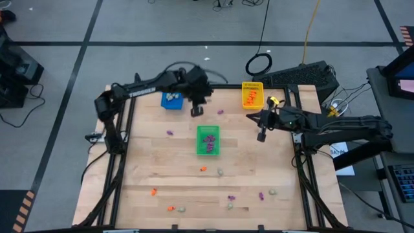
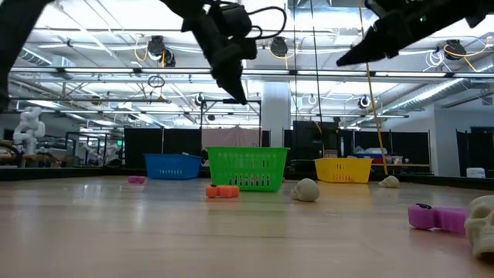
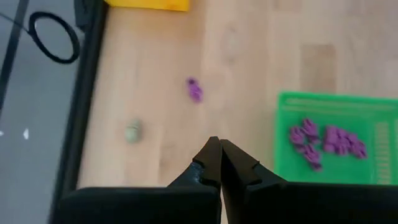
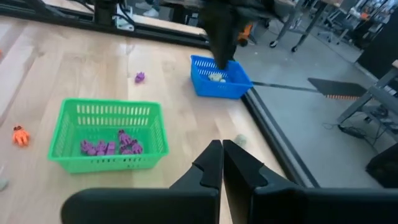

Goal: Sort Halloween decoration
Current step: Put the white skull toy into the blue bin

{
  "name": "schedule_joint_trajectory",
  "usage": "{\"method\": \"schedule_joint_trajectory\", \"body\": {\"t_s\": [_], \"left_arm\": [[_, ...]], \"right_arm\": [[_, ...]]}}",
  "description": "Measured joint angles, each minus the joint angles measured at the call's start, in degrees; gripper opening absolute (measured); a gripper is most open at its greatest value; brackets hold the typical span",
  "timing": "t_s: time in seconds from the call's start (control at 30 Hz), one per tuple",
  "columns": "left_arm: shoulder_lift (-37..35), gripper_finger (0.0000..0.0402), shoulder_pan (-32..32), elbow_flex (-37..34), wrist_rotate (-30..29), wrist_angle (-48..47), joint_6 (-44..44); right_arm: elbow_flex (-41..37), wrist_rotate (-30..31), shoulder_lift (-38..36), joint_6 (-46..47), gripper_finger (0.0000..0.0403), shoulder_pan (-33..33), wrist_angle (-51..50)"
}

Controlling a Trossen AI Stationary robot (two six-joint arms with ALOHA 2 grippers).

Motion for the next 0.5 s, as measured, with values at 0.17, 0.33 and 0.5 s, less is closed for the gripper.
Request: {"method": "schedule_joint_trajectory", "body": {"t_s": [0.17,0.33,0.5], "left_arm": [[-9.25,0.0000,-6.65,-15.48,-3.70,8.59,-3.14],[-18.67,0.0000,-13.96,-30.32,-5.90,21.46,-7.75],[-25.36,0.0000,-20.04,-42.16,-8.43,34.80,-13.22]], "right_arm": [[-1.41,-0.07,1.82,5.05,0.0000,0.61,0.51],[-1.41,-0.02,5.78,11.33,0.0000,3.68,0.85],[-1.41,2.48,11.87,17.24,0.0000,8.75,2.87]]}}
